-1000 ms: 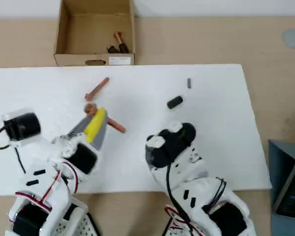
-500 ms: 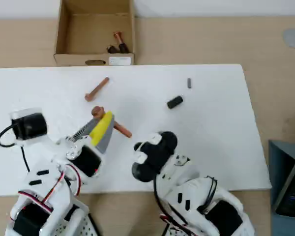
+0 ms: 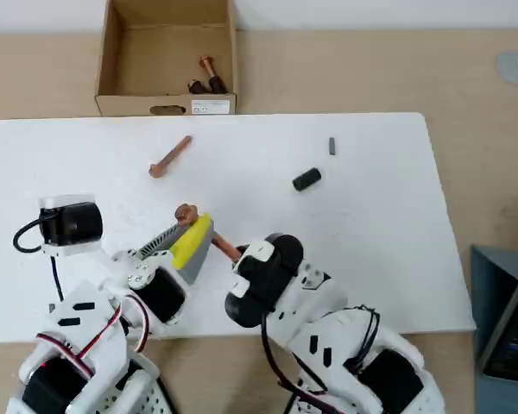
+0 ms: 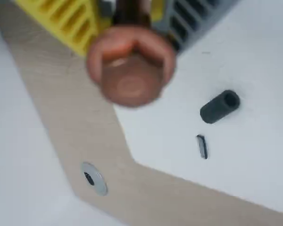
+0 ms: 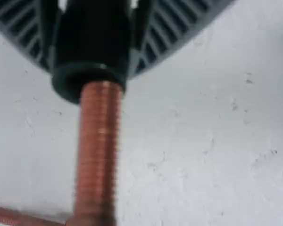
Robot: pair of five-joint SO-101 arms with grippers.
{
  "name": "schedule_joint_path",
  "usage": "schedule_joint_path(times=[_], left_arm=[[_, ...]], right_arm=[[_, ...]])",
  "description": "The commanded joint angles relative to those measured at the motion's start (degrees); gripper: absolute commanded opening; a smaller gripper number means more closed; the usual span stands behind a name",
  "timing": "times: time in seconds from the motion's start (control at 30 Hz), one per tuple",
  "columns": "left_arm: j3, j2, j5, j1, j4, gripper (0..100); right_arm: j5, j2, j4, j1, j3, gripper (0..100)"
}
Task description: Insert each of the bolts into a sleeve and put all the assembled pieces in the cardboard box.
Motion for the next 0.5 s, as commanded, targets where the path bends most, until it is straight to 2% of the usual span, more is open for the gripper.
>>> schedule_joint_path(times=[0.0, 0.33, 0.47], left_arm=[[-0.3, -0.1, -0.2, 0.6, 0.2, 0], [3.3, -0.1, -0.2, 0.9, -5.4, 0], [4.5, -0.1, -0.5, 1.1, -5.3, 0]], right_arm=[[0.4, -6.5, -2.3, -0.6, -0.7, 0.9], [0.4, -6.5, -2.0, -0.6, -0.7, 0.9], [0.4, -6.5, -2.0, -0.6, -0.7, 0.9]])
